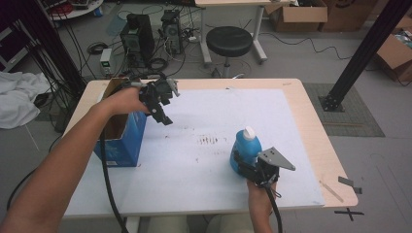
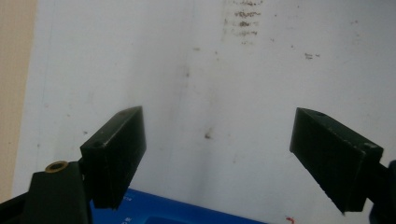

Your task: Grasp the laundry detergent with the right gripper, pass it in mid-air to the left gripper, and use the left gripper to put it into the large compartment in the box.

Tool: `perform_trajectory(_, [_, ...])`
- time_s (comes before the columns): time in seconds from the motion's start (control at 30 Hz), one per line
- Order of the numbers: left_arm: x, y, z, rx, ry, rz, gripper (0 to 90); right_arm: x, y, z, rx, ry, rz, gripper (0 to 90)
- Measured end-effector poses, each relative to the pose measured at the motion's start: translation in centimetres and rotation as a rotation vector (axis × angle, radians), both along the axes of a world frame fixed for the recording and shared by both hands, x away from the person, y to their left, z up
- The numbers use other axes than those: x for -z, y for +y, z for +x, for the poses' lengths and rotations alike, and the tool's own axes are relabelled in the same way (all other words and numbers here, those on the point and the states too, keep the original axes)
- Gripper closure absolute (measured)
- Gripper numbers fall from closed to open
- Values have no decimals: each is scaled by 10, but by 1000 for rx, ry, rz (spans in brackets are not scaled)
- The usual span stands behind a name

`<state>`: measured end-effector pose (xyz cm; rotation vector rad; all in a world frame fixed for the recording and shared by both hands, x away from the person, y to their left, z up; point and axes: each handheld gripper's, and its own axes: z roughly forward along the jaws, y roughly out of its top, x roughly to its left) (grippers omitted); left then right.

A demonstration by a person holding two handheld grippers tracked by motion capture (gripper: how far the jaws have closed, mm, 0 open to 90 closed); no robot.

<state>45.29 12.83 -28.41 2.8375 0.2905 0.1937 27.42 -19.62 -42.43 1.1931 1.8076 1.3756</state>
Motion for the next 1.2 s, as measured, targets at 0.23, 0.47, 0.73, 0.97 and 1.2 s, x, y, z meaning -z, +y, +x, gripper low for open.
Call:
perform_trajectory(0.23, [-1, 0, 0, 3, -1, 2, 191, -1, 0, 0, 2, -5, 1, 301])
perform_trajectory(0.47, [0, 0, -1, 3, -2, 0, 191, -3, 2, 0, -11, -11, 3, 348])
perform_trajectory(0.73, [0, -1, 0, 4, 1, 4, 191, -2, 2, 0, -16, -12, 7, 378])
perform_trajectory(0.97, [1, -1, 0, 4, 0, 3, 192, -1, 3, -1, -8, -16, 3, 409])
perform_trajectory(1.2, [1, -1, -2, 8, -1, 6, 194, -3, 3, -2, -21, -14, -20, 428])
